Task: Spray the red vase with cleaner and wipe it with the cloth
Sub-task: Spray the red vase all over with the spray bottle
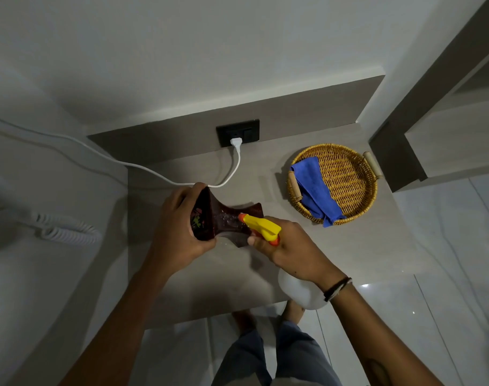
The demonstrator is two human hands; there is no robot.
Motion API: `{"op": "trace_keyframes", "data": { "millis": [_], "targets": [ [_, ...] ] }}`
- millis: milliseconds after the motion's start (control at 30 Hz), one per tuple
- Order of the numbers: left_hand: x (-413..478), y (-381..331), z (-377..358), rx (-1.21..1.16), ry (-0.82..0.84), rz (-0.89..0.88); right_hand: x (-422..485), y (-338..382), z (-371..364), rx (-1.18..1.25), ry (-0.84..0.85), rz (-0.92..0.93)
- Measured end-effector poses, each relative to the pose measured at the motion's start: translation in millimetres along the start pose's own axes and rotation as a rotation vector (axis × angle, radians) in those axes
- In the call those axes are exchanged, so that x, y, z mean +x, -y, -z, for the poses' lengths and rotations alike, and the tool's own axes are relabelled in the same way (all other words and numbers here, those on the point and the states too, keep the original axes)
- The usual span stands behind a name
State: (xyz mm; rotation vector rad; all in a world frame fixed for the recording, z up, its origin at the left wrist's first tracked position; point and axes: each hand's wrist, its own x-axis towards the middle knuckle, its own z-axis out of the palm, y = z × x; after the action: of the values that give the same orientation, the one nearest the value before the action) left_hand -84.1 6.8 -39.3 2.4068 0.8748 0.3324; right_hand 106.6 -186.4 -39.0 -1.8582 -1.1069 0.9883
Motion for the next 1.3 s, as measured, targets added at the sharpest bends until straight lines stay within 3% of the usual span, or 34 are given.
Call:
{"op": "trace_keyframes", "data": {
  "millis": [400,800,933,1067,1200,1300],
  "targets": [
    [0.2,-5.3,-0.2,0.014,0.007,0.000,-3.3,-12.3,3.7,-0.038,0.039,-0.036],
    [3.0,-28.0,3.1,0.178,-0.003,-0.020,-18.6,-20.1,12.5,-0.029,-0.155,-0.091],
    [19.8,-66.6,-10.5,0.396,0.093,-0.095,-23.4,-23.3,20.8,0.036,-0.288,-0.119],
    [29.8,-86.3,-23.1,0.542,0.141,-0.117,-27.1,-25.6,30.1,0.035,-0.299,-0.125],
    [38.6,-81.6,-19.8,0.558,0.298,-0.104,-32.4,-28.7,36.3,0.006,-0.286,-0.111],
    [45.8,-67.7,-6.4,0.536,0.463,-0.256,-37.6,-32.8,37.5,0.018,-0.318,-0.137]
  ]
}}
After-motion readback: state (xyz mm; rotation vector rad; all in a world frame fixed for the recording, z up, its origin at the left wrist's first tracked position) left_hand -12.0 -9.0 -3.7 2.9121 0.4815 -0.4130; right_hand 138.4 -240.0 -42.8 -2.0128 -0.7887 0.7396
